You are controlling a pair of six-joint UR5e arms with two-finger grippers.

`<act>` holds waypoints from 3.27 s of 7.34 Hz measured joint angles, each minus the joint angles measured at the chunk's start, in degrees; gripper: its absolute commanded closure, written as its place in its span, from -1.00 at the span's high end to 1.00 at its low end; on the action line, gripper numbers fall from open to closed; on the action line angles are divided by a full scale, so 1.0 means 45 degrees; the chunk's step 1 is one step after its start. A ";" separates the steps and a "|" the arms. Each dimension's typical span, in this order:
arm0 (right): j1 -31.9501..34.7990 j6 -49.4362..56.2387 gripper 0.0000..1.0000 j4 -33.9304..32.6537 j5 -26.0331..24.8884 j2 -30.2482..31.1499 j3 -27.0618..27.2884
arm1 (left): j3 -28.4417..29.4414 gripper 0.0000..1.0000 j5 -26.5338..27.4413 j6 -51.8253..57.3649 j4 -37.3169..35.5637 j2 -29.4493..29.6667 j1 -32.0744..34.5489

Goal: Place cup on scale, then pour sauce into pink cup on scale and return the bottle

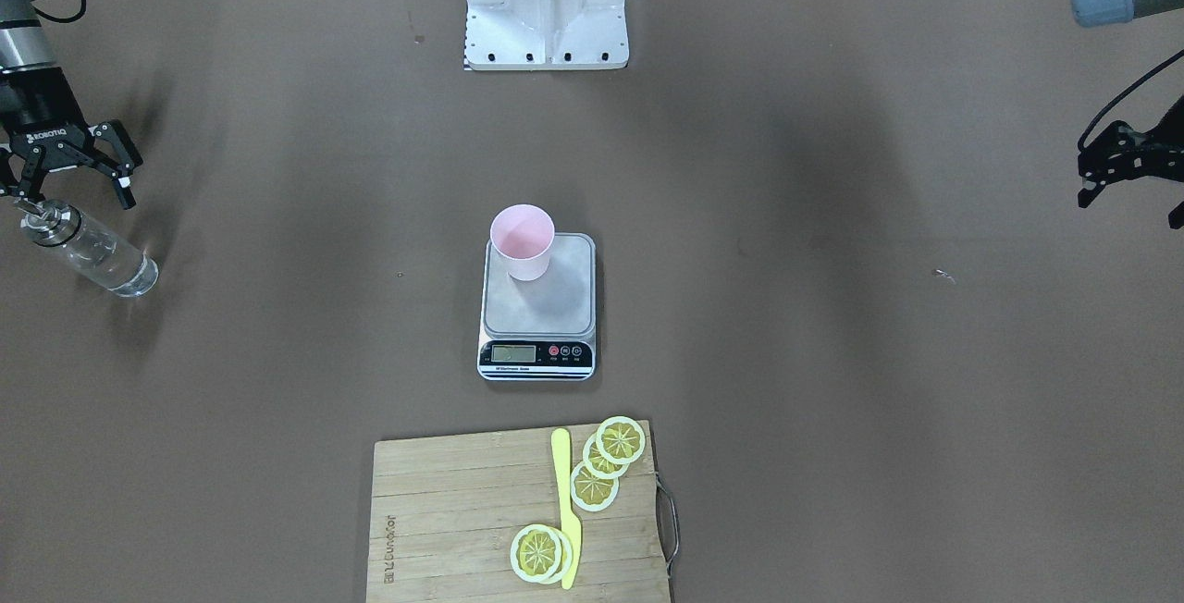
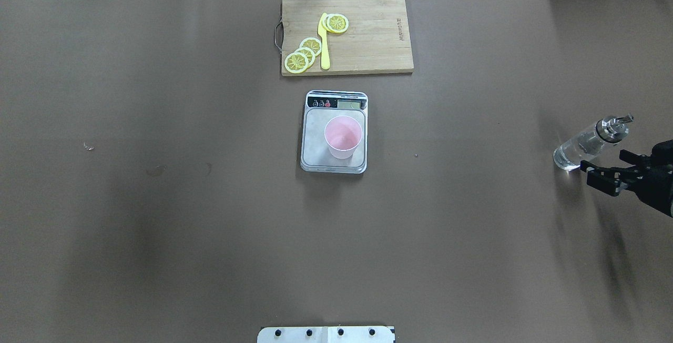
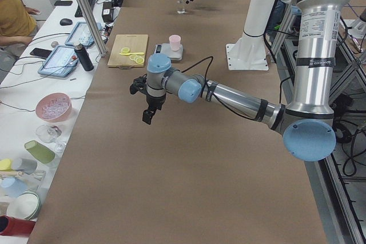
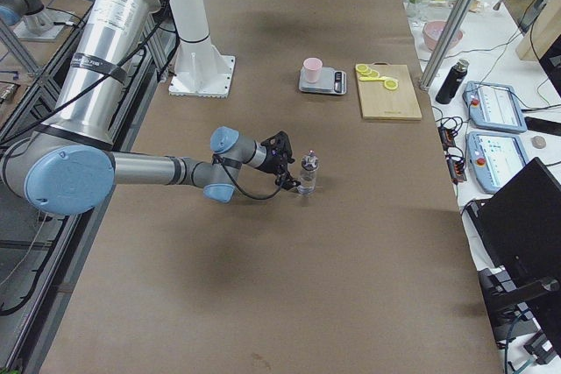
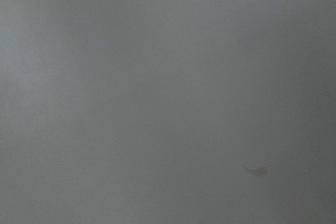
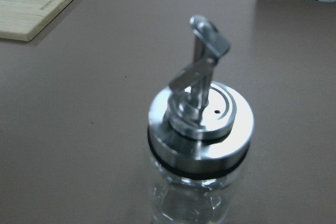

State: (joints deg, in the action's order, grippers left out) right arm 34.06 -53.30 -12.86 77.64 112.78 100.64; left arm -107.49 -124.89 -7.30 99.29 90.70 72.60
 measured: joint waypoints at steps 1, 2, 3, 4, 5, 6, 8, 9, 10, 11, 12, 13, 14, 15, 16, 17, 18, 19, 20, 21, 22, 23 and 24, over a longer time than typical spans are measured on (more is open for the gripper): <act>0.0433 0.0014 0.99 -0.0030 0.0606 0.0118 0.0102 | 0.0000 0.95 0.0000 0.0004 -0.0003 0.0000 0.0000; 0.0878 0.0037 0.99 -0.0093 0.1270 0.0204 0.0197 | 0.0000 0.95 -0.0004 0.0008 -0.0004 0.0000 0.0000; 0.1119 0.0054 0.99 -0.0203 0.1727 0.0246 0.0242 | 0.0005 0.95 -0.0008 0.0005 -0.0006 0.0000 0.0000; 0.1228 0.0062 0.99 -0.0398 0.2165 0.0256 0.0292 | 0.0009 0.95 -0.0005 0.0005 -0.0004 0.0001 0.0000; 0.1328 0.0064 0.99 -0.0674 0.2745 0.0255 0.0404 | 0.0006 0.95 -0.0002 0.0013 -0.0009 0.0000 0.0005; 0.1431 0.0066 0.99 -0.1046 0.3296 0.0254 0.0604 | 0.0003 0.95 0.0000 0.0017 -0.0013 0.0000 0.0020; 0.1882 0.0085 0.99 -0.1697 0.4387 0.0246 0.1050 | 0.0017 0.95 0.0000 0.0019 -0.0014 0.0000 0.0033; 0.2542 0.0140 0.99 -0.1981 0.5310 0.0207 0.1228 | 0.0028 0.95 0.0000 0.0019 -0.0015 0.0000 0.0038; 0.3493 0.0371 0.99 -0.2535 0.6548 0.0144 0.1536 | 0.0034 0.95 0.0000 0.0020 -0.0014 0.0000 0.0038; 0.4283 0.0760 0.99 -0.3268 0.7518 0.0113 0.1947 | 0.0038 0.95 0.0000 0.0020 -0.0015 0.0000 0.0039; 0.4734 0.1055 0.99 -0.3954 0.8082 0.0097 0.2303 | 0.0044 0.95 0.0000 0.0020 -0.0015 0.0000 0.0039; 0.5037 0.1251 0.99 -0.4502 0.8544 0.0086 0.2545 | 0.0059 0.95 0.0000 0.0020 -0.0014 0.0000 0.0039; 0.5439 0.1500 0.99 -0.4961 0.9094 0.0033 0.2668 | 0.0068 0.95 0.0000 0.0020 -0.0015 0.0000 0.0039; 0.5967 0.1903 0.99 -0.5495 0.9667 -0.0096 0.2735 | 0.0073 0.95 0.0000 0.0020 -0.0015 0.0000 0.0039; 0.6464 0.2377 1.00 -0.6147 1.0063 -0.0332 0.2786 | 0.0082 0.95 0.0000 0.0020 -0.0015 0.0000 0.0039; 0.6828 0.2738 1.00 -0.6904 1.0205 -0.0721 0.2814 | 0.0090 0.95 0.0000 0.0020 -0.0015 0.0000 0.0039; 0.7068 0.2954 0.99 -0.7680 1.0232 -0.1158 0.2822 | 0.0094 0.95 0.0000 0.0020 -0.0014 0.0000 0.0039; 0.7258 0.3191 1.00 -0.8519 1.0236 -0.1605 0.2867 | 0.0103 0.95 0.0000 0.0020 -0.0015 0.0000 0.0039; 0.7429 0.3466 1.00 -0.9488 1.0241 -0.2056 0.3055 | 0.0110 0.95 -0.0004 0.0020 -0.0015 0.0000 0.0039; 0.7549 0.3651 1.00 -1.0453 1.0263 -0.2447 0.3423 | 0.0113 0.95 -0.0008 0.0020 -0.0014 0.0000 0.0039; 0.7621 0.3745 0.99 -1.1307 1.0302 -0.2734 0.3878 | 0.0116 0.95 -0.0008 0.0024 -0.0014 0.0000 0.0039; 0.7653 0.3779 0.99 -1.1861 1.0327 -0.2870 0.4210 | 0.0116 0.95 -0.0014 0.0028 -0.0015 0.0000 0.0039; 0.7655 0.3805 0.99 -1.2213 1.0343 -0.2933 0.4351 | 0.0117 0.95 -0.0018 0.0025 -0.0014 0.0000 0.0039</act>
State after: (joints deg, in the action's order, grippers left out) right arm 68.51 -36.18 -67.82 124.18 99.58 120.22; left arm -106.96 -124.97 -7.18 99.23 90.70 72.77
